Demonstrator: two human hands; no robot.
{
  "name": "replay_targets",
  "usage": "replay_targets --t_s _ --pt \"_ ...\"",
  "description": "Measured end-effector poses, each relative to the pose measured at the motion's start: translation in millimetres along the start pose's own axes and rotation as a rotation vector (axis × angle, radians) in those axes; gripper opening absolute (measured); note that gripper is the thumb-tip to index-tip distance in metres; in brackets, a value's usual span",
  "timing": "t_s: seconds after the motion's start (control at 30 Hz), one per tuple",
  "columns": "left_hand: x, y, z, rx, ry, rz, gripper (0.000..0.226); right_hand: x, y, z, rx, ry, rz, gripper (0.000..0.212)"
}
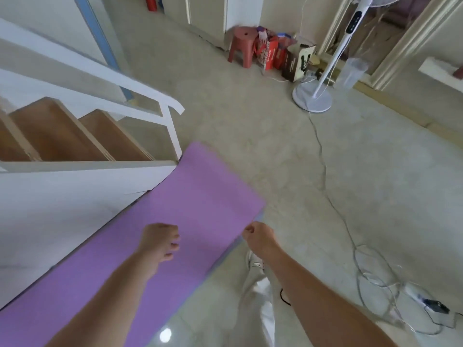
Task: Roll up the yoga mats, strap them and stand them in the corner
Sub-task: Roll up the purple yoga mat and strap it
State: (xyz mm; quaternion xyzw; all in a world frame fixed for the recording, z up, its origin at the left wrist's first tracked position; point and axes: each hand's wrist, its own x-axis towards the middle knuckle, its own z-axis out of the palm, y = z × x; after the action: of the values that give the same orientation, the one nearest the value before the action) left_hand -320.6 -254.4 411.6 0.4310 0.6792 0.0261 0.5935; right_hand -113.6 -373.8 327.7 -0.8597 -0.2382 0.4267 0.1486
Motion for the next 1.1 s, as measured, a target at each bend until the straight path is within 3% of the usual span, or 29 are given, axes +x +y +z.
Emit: replay_targets --t_s 0.13,0.3,0.43,0.57,0.7,0.83,0.93,1.1 --pt "152 34 128 0.240 0.007 -0.015 0.004 179 20 -26 0.008 -0.077 0.049 0.028" --pt "343 93 267 0.630 -0.061 0.161 0.024 400 71 -15 -0.128 -0.120 0.002 0.043" --pt "480 99 324 0.898 -0.078 0.292 0.034 532 111 17 -0.329 -0.160 -0.028 0.065" --pt "559 84 340 1.160 -0.086 0.375 0.038 610 126 62 -0.394 -0.236 -0.049 0.087" --pt "589 75 336 1.339 -0.111 0.475 0.046 633 132 95 -0.381 -0.184 -0.090 0.068" --pt "580 88 314 1.614 -0.161 0.613 0.075 601 118 89 -0.398 -0.135 -0.255 0.042" --pt "549 109 287 1.830 -0.244 0.616 0.094 545 93 76 -0.489 -0.134 -0.455 0.035" --pt "457 135 220 2.024 -0.381 0.435 0.096 434 61 50 -0.583 0.013 -0.914 0.021"
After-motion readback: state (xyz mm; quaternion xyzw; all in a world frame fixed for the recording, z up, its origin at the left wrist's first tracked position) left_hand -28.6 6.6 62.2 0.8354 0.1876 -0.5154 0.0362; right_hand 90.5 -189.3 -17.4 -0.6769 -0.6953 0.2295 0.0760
